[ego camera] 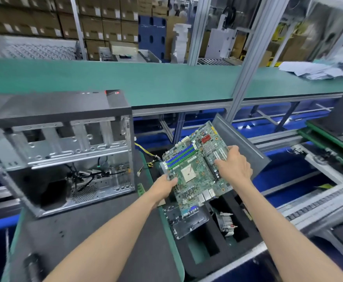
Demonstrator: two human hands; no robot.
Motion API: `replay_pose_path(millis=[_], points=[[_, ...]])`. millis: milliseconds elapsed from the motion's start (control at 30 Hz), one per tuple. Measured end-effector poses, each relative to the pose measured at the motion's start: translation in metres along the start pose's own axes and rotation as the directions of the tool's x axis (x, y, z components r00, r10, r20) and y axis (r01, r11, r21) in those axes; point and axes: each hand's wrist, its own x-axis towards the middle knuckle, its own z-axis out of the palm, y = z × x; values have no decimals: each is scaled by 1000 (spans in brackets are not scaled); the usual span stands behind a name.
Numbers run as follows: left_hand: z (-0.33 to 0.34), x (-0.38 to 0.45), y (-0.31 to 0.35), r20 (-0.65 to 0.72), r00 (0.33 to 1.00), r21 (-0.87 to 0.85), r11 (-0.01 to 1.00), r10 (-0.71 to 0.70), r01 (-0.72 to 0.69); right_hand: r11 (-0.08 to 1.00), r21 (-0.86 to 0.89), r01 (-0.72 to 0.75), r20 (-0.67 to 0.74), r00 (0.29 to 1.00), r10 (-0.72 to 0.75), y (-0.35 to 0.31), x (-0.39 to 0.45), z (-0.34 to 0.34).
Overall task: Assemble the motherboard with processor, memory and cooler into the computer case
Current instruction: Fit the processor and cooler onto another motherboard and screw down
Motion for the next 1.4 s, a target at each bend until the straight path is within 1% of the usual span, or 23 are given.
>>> replay_pose_path(millis=[133,267,433,533,600,767,900,1100,1267,1400], points=[[-27,-35,-43,-50,997,-177,983,-64,55,994,85,-71,109,992,62,4,-45,25],[-54,-75,-83,-55,990,-217,969,-131,116,974,153,-165,202,970,133,12,-95,57],[-80,-118,-139,-85,966,-173,958,-245,227,959,172,-227,314,935,165,14,-152,104],[-96,-136,-165,-140,944,-142,950,-298,278,952,174,-254,391,905,170,8,-176,130],[-110,-145,-177,-182,929,-89,947,-322,310,954,173,-247,435,888,151,3,-188,147],[-142,-163,-191,-306,895,69,930,-324,360,975,154,-162,521,851,59,-14,-207,182],[-155,-169,-194,-370,877,160,910,-305,383,992,113,-57,543,840,-14,-21,-210,199],[-155,-175,-191,-507,826,265,867,-247,421,995,4,105,497,863,-93,-25,-210,213],[-149,-174,-187,-556,798,273,856,-231,438,975,-69,212,472,868,-155,-26,-212,218],[-145,-174,-189,-563,797,302,842,-221,447,955,-96,281,461,863,-208,-27,-212,219]])
